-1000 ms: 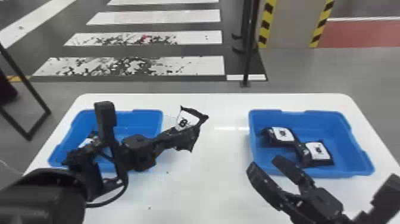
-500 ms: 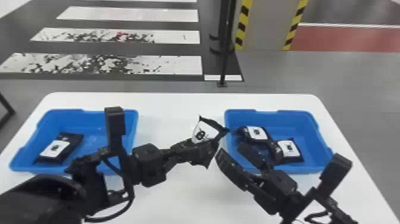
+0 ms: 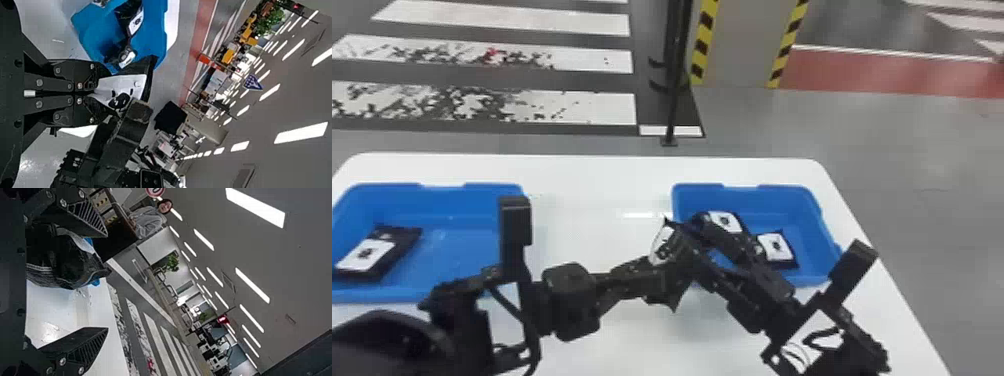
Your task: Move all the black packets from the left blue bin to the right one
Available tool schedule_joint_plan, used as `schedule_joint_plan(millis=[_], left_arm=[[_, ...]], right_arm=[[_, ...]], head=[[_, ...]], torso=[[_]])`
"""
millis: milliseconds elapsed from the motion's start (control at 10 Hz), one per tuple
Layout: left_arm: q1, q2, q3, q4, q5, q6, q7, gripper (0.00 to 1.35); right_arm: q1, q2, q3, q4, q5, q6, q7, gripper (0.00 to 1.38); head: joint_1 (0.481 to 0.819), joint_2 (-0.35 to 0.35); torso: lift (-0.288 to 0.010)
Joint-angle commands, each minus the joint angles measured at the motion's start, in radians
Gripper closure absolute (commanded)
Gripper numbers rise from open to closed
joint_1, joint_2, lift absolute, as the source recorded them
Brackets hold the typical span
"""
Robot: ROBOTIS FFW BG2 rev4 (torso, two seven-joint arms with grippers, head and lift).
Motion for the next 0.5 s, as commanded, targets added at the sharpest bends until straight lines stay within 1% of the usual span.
schedule_joint_plan(millis=[0,100,200,400], left_arm=[[0.0,0.0,-0.01,0.0,0.004,0.002,0.0,1.15],[0.0,0.0,-0.006,0.0,0.004,0.002,0.0,1.15],[0.0,0.002,-0.004,0.0,0.004,-0.001,0.001,1.15],[0.003,0.0,0.0,0.0,0.018,-0.018,0.008,1.15]], right_arm=[[-0.005,0.0,-0.001,0.006,-0.004,0.0,0.0,0.6],[-0.005,0.001,-0.001,0.013,-0.012,0.0,-0.003,1.1],[-0.005,0.003,-0.001,0.013,-0.014,0.0,-0.006,1.28],[-0.005,0.003,0.005,0.016,-0.047,0.0,-0.006,1.28]], head=[[0.695,-0.157],[0.695,-0.167],[0.695,-0.17],[0.695,-0.168]], torso=[[-0.14],[-0.14],[-0.14],[-0.14]])
